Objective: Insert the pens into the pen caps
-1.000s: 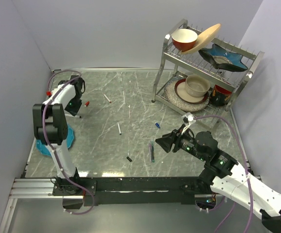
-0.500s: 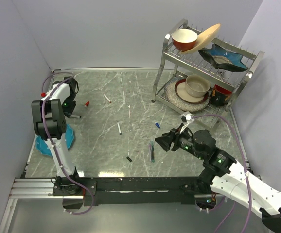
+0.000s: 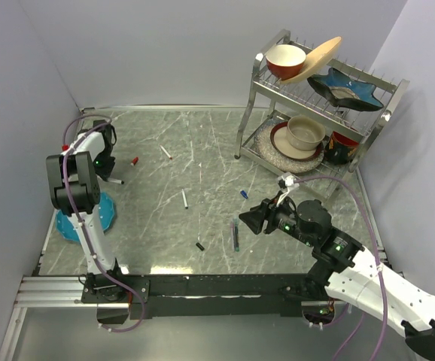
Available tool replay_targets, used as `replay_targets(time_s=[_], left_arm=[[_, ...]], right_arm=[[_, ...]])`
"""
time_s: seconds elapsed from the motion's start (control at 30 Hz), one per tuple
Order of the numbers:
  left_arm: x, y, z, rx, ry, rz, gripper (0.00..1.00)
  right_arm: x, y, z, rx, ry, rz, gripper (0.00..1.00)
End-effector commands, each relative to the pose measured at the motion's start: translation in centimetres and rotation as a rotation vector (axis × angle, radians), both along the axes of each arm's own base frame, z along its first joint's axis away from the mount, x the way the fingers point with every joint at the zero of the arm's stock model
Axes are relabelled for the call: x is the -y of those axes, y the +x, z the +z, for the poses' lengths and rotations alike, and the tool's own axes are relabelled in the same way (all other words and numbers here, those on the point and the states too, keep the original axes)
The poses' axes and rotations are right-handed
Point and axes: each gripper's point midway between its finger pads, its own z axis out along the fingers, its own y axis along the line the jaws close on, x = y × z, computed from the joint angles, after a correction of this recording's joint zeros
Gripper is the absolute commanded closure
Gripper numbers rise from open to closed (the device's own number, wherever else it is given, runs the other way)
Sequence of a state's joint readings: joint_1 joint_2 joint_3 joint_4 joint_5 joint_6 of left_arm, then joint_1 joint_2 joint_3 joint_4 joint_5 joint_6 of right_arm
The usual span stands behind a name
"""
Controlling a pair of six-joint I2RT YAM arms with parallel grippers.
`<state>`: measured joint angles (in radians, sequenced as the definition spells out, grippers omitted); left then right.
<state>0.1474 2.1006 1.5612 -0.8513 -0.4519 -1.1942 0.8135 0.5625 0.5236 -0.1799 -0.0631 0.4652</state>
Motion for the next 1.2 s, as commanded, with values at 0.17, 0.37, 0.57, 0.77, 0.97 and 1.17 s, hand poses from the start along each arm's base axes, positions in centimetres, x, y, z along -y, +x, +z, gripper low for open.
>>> replay_targets(time_s=[0.17, 0.37, 0.57, 0.77, 0.97, 1.17], left_arm=[[3.4, -1.7, -2.0, 0.04, -0.142, -0.107, 0.99], [7.6, -2.4, 1.2, 0.109, -0.114, -0.255, 0.99], [15.6, -3.6, 5.5, 0.244, -0.113, -0.5, 0.99], [26.1, -6.4, 11.2, 0.496, -0.212, -0.779, 0.99], [36.0, -12.2, 16.2, 0.776, -0.483, -1.04, 0.99], [38.6, -16.3, 19.1, 0.918, -0.593, -1.138, 0.99]], right_arm=[[0.2, 0.5, 3.4, 0.077, 0.045, -0.019, 0.39], [0.0, 0.1, 3.1, 0.058, 0.045, 0.001, 0.38], [-1.3, -0.7, 3.0, 0.025, 0.073, 0.071, 0.37], [-2.7, -0.7, 3.0, 0.012, 0.108, 0.121, 0.29], [-4.8, 0.1, 3.7, -0.01, 0.15, 0.158, 0.26], [-7.0, 1.1, 4.0, -0.044, 0.172, 0.191, 0.27]])
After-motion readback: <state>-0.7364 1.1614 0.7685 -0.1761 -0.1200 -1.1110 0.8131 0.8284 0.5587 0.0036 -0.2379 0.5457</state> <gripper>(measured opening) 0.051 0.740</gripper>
